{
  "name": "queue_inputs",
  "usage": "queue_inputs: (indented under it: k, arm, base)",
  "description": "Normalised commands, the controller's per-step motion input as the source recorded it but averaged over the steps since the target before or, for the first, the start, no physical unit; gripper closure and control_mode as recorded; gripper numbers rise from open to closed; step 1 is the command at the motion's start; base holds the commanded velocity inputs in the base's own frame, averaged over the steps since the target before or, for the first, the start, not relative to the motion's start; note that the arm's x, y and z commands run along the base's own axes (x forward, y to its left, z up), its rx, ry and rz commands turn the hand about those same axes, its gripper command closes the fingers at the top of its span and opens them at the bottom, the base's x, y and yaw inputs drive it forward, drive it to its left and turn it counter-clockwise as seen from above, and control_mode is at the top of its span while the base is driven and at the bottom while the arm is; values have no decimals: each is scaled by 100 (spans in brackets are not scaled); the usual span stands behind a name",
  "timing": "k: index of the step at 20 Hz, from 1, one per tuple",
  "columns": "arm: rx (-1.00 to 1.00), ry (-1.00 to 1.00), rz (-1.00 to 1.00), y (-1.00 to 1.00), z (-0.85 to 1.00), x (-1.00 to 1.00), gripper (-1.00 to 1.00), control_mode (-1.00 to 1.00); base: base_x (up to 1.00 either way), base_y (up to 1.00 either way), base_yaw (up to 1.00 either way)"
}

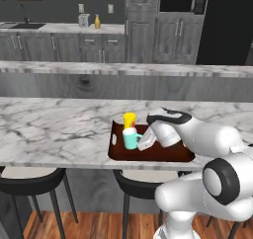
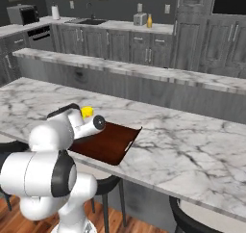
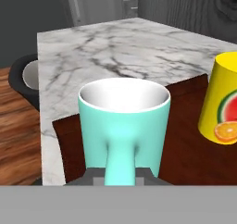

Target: There is a tray on the dining counter. Grab the cup, mug, and pitcher and place them on the tray. The pitcher may be placed next to the tray if it cannot fit the tray.

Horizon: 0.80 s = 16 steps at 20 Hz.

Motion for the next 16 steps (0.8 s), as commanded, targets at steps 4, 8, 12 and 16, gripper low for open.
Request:
queue_inputs:
  k: [4,8,12,16]
  arm:
    - [0,0,0,13,-15,16,100,-100]
    - [0,0,0,4,-15,16,100,-100]
    - [0,0,0,3,-14,8,100,-100]
    - [0,0,0,0,-11,6,100,-100]
  base:
    - [0,0,0]
    - [0,0,0]
    - [0,0,0]
    - [0,0,0]
